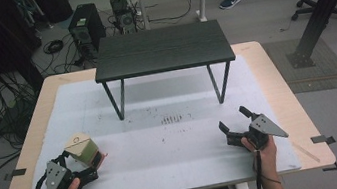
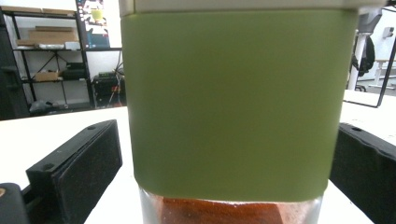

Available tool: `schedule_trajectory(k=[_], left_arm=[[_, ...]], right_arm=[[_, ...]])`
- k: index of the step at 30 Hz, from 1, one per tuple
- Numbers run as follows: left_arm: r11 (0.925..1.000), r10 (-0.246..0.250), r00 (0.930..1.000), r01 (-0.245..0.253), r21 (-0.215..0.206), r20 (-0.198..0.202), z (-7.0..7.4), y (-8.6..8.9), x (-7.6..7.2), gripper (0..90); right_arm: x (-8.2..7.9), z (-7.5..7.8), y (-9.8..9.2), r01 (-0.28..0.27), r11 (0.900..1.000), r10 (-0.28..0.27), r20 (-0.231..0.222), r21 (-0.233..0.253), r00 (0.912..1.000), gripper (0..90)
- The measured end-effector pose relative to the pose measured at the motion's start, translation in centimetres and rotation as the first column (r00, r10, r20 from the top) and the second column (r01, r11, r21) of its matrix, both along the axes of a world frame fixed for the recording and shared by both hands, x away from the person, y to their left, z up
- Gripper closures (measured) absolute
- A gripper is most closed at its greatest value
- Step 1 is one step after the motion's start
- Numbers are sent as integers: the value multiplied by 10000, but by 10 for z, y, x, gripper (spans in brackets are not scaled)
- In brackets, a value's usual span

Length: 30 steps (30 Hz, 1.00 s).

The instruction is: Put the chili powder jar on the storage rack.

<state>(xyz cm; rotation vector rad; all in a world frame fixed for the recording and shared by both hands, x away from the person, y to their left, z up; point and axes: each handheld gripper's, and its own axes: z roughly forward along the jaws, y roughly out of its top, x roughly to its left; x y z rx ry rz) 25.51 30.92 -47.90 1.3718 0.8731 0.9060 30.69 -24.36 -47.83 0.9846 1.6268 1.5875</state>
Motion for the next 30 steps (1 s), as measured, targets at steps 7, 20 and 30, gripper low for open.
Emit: schedule_trajectory(k=[7, 20, 30], left_arm=[[10000, -37, 10000, 37, 25, 0, 0, 0, 0, 2], [9999, -21, 9999, 18, 138, 163, -1, -1, -1, 2], [9999, -1, 9997, -3, 157, 253, -1, -1, -2, 3]], right_arm=[[0, 0, 0, 14, 10000, -14, 9, -18, 10000, 45], [0, 0, 0, -26, 10000, 26, 18, -80, 10000, 46], [0, 0, 0, -83, 10000, 83, -38, -10, 10000, 44]])
